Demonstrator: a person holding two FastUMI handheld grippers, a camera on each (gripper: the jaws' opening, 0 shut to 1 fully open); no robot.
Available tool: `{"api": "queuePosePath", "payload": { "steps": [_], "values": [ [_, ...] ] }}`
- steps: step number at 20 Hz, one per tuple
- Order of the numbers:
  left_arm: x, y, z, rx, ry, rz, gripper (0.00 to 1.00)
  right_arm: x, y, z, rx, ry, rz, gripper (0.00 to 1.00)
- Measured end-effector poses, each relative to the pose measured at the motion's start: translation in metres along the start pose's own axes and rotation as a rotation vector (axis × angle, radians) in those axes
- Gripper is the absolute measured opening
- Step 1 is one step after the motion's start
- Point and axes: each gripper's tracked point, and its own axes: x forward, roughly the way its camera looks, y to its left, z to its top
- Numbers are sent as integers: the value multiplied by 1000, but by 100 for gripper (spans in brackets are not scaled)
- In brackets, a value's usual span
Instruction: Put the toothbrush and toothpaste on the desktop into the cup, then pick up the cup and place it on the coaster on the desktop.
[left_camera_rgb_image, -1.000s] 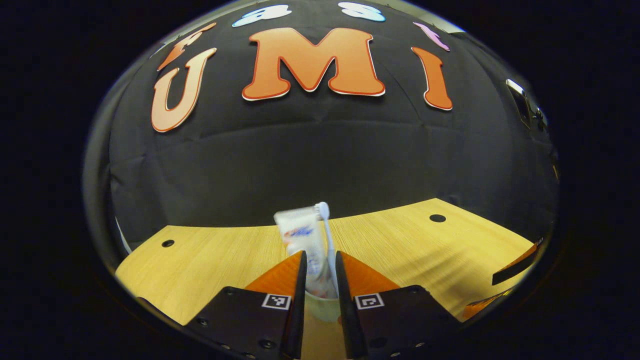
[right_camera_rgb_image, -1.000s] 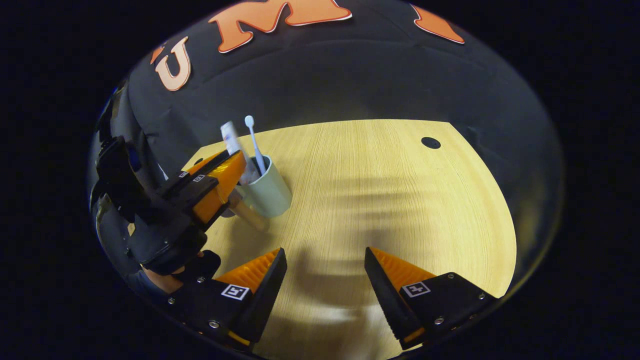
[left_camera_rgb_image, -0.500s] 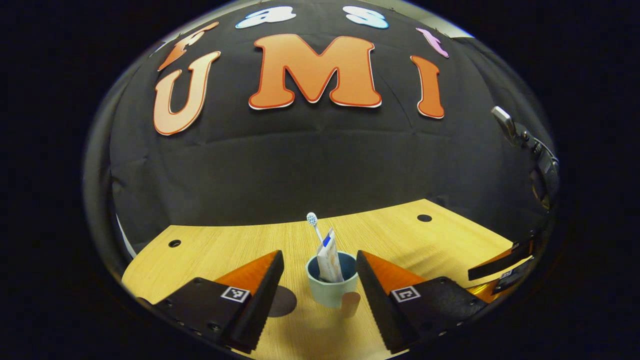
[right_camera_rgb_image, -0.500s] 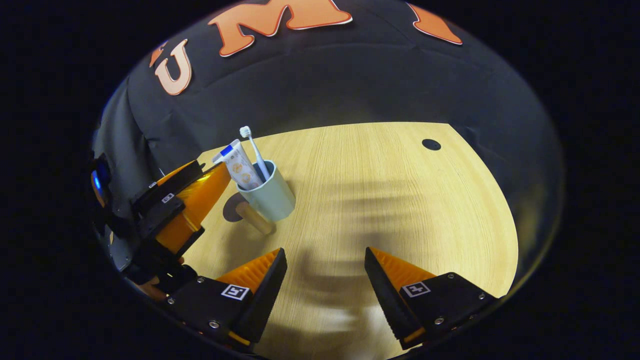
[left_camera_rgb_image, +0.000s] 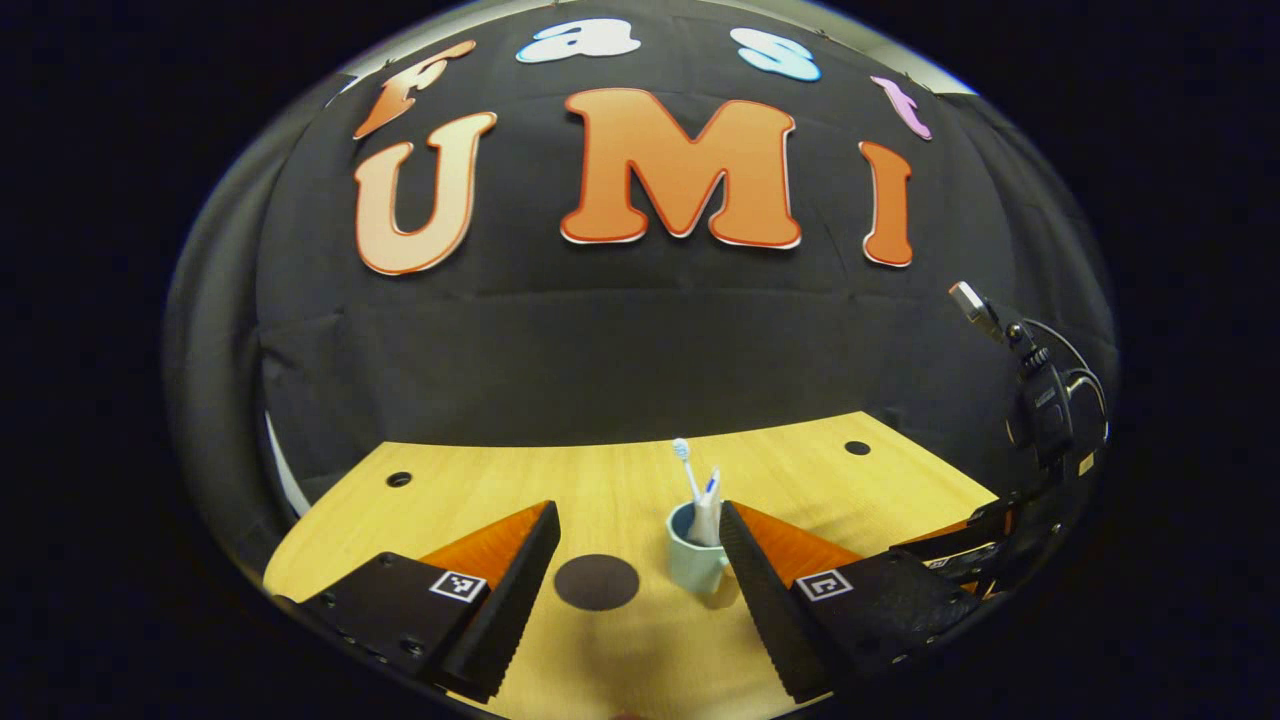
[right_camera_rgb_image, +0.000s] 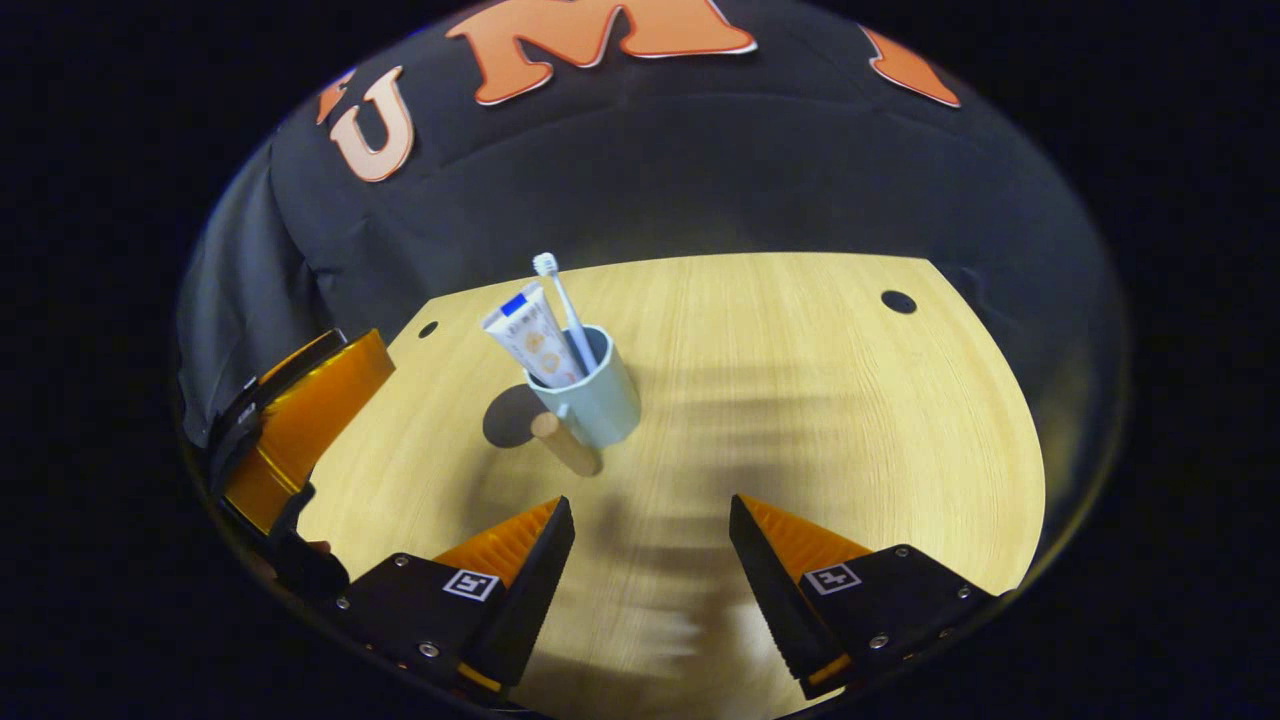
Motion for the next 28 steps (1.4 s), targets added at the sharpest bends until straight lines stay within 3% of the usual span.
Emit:
{"api": "queuePosePath", "payload": {
  "steps": [4,9,17,18,19,20,22,23,26,28],
  "values": [
    [-26,31,8,-17,17,55,96,12,32,18,-13,-8,42,95],
    [-59,66,6,-35,47,119,96,33,56,35,-24,19,35,94],
    [-108,119,-3,-42,81,212,96,76,61,31,-14,149,-66,86],
    [-113,126,-8,-50,88,227,96,80,61,30,-24,160,-81,76],
    [-115,134,-12,-58,98,240,96,85,60,28,-33,172,-93,83],
    [-120,140,-16,-64,107,251,96,90,61,26,-33,186,-102,82],
    [-123,150,-21,-70,121,265,96,100,62,20,-20,215,-118,78],
    [-125,153,-22,-68,128,271,96,104,60,17,-22,227,-136,70],
    [-124,157,-24,-67,135,264,96,116,55,15,-15,237,-179,70],
    [-119,152,-23,-63,140,240,96,120,47,11,2,248,-224,52]
  ]
}}
